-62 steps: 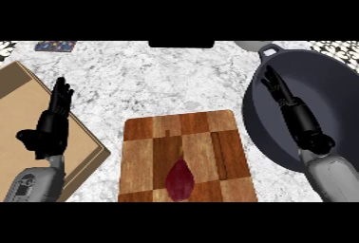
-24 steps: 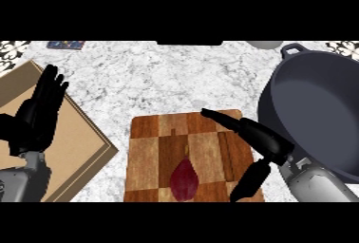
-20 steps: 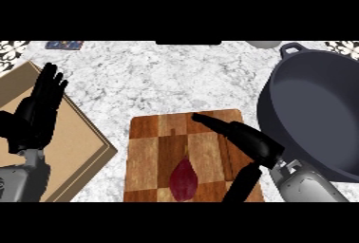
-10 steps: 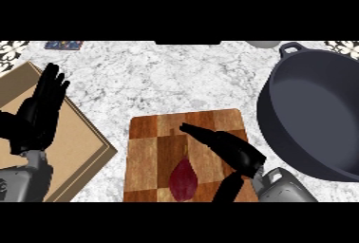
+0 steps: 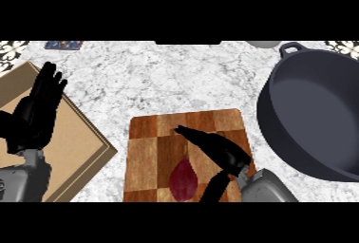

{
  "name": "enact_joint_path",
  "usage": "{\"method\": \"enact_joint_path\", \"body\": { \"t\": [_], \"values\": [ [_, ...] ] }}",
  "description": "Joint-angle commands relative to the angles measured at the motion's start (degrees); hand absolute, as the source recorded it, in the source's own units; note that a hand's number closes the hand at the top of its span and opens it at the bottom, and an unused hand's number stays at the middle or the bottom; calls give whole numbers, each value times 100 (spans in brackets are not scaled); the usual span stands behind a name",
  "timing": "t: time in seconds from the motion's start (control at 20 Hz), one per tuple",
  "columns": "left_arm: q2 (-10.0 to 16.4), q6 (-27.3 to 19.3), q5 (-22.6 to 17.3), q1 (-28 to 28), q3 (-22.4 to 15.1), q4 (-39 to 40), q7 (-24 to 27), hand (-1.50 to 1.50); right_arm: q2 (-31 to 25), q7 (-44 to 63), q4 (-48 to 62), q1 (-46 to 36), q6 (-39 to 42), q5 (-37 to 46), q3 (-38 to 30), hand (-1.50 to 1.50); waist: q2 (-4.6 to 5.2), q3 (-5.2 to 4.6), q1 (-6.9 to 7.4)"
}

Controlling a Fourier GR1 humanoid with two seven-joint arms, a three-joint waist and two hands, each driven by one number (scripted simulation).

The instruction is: Pick the pear from the cutting board and place it in the pot

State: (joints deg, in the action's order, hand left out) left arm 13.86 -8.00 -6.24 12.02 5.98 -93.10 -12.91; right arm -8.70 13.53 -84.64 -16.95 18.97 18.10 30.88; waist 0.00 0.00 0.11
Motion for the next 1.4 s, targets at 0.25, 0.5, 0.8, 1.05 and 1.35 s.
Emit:
{"method": "enact_joint_path", "body": {
  "t": [0.25,0.5,0.8,1.05,1.35],
  "values": [
    [-360,-174,327,-88,-103,-186,45,0,650,216,156,153,150,785,-64,-150,-4,0,-7],
    [-52,246,41,-146,272,-42,29,0,827,-528,1034,278,-180,1181,-66,-150,1,1,14],
    [-320,-98,359,108,-128,-417,-438,0,765,-1734,1804,-229,-551,1710,-81,150,5,4,41],
    [-301,34,324,228,139,221,-43,0,834,-1443,1189,50,-110,1794,-140,150,0,0,-11],
    [-168,113,189,-122,367,118,100,0,28,-118,-884,1518,-147,2942,1298,150,-71,-17,-224]
  ]
}}
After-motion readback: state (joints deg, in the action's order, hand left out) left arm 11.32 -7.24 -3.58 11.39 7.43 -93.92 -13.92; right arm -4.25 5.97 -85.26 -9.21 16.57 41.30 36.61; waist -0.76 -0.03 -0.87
